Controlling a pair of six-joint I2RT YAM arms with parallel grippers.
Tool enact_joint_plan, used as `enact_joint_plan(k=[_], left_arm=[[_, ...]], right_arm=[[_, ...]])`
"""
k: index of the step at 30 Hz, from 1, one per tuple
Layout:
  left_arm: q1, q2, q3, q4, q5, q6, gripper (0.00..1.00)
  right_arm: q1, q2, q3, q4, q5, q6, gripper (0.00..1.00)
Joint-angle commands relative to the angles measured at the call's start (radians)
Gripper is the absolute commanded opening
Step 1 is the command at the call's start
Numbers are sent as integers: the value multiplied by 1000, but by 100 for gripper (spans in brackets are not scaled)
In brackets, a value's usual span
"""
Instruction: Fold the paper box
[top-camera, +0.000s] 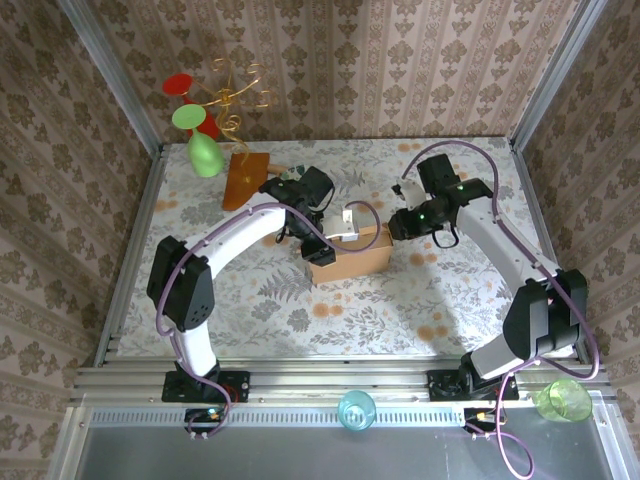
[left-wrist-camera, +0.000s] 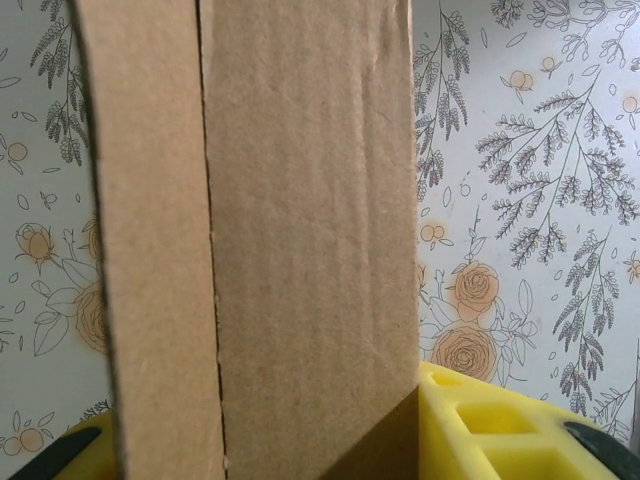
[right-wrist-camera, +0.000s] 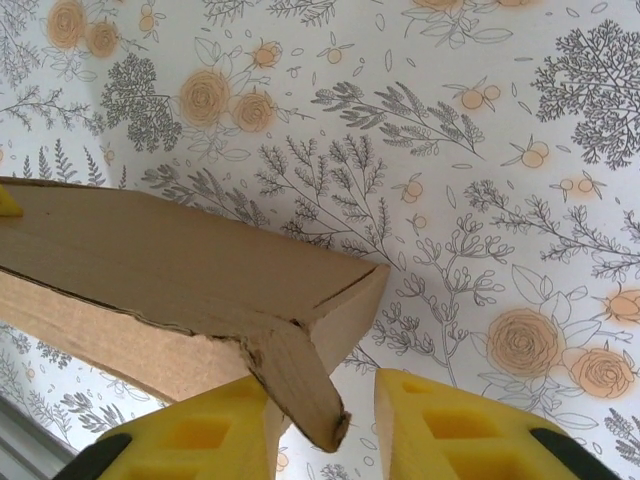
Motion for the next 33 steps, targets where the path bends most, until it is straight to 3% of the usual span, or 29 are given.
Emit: enact_joint_plan(k=[1, 20, 33], left_arm=[[-3, 41, -1, -77, -58, 18, 40], [-3, 44, 8, -54, -63, -6, 45], [-6, 44, 15, -39, -75, -29, 47]], right_arm=[[12, 9, 45, -26, 11, -16, 26], [41, 8, 55, -41, 48, 21, 1], [88, -4, 38, -49, 114, 159, 0]])
